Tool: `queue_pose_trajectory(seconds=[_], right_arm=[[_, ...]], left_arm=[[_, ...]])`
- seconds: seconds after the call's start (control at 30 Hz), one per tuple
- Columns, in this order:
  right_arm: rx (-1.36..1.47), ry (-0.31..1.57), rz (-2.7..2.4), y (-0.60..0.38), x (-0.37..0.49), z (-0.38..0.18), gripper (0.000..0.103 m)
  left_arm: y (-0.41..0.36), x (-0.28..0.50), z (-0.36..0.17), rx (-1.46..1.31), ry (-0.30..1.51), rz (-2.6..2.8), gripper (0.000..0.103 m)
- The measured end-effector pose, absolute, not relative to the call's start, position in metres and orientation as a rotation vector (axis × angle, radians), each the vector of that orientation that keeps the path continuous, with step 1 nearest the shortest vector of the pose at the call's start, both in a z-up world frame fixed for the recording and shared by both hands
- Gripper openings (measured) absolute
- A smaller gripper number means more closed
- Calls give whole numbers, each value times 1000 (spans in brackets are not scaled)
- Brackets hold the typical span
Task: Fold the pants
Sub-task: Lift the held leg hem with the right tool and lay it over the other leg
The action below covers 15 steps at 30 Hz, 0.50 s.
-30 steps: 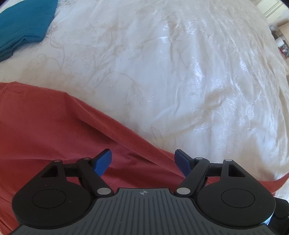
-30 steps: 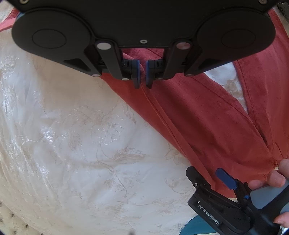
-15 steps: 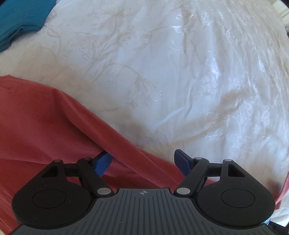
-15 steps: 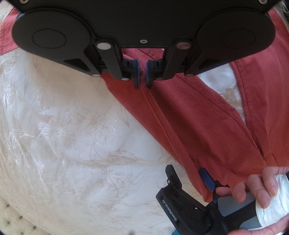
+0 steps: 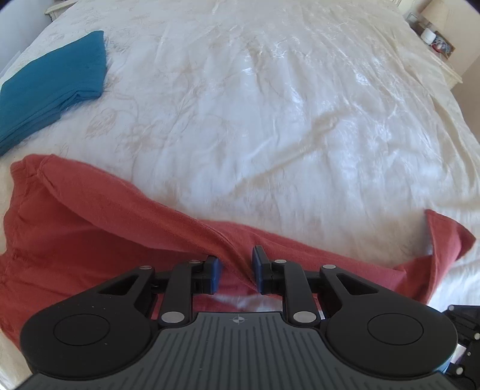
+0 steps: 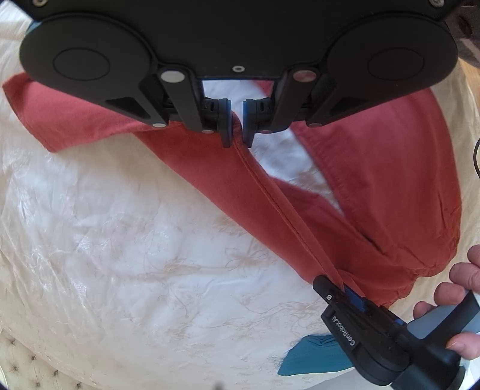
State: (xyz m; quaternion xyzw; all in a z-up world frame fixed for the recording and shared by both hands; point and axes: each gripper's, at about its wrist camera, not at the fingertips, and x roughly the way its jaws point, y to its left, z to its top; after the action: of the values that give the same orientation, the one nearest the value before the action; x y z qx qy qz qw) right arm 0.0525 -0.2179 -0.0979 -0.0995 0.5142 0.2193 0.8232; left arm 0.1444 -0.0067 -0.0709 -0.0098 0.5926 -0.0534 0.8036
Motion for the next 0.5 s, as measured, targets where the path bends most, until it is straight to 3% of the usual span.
queue_pose_trajectory(seconds=[0.27, 0.47, 0.5], right_arm=[[-158, 1214, 487, -191, -23, -124, 16], [-105, 1228, 437, -188, -43, -125, 26], [-73, 1218, 414, -193, -43, -120, 33]], left_arm=[[18, 42, -90, 47, 1348, -112, 22], [20, 5, -129, 125, 1389, -129, 22], [19, 4, -133, 138, 1384, -130, 22]])
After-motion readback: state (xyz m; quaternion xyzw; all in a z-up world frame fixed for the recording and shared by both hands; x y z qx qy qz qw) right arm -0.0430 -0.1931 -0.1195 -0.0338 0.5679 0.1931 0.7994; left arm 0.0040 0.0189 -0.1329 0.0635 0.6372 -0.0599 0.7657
